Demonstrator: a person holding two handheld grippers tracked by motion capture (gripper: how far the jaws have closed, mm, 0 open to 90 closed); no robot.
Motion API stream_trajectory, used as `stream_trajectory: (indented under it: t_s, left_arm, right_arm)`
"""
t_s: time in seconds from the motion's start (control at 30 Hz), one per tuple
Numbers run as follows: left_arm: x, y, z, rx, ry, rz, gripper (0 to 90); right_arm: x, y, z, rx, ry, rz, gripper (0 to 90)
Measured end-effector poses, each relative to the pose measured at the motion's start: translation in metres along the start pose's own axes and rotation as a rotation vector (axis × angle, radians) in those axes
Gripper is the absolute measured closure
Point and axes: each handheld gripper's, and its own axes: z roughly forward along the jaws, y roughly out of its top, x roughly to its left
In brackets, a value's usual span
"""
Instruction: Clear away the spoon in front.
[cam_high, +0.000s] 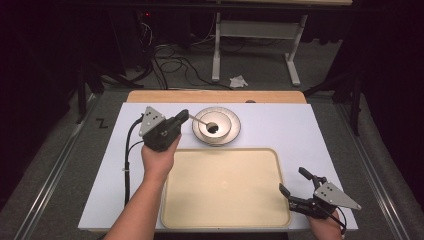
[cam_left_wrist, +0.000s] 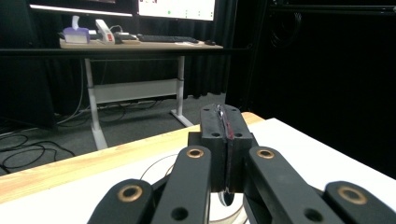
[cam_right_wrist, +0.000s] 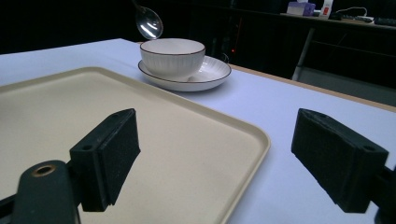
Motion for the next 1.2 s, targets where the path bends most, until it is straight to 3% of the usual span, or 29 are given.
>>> stream_trajectory:
  t_s: [0.33, 0.7, 1.03, 1.2]
  left_arm:
    - [-0.001, -0.013, -0.042, -0.015, -0.003, -0.001, 89.7]
    - [0.002, -0.051, -0.082, -0.023, -0.026, -0.046, 89.7]
    - [-0.002, -0.084, -0.106, -0.053, -0.065, -0.105, 89.7]
    - [-0.002, -0.088, -0.109, -0.055, -0.077, -0.135, 89.7]
  right_arm:
    - [0.002, 0.001, 0.001, 0.005, -0.001, -0.017, 15.9]
    - [0.002, 0.000, 0.002, 0.012, 0.000, -0.034, 16.0]
    - [0.002, -0.002, 0.004, 0.025, -0.011, -0.030, 16.0]
    - [0.003, -0.002, 0.004, 0.024, -0.008, -0.038, 15.9]
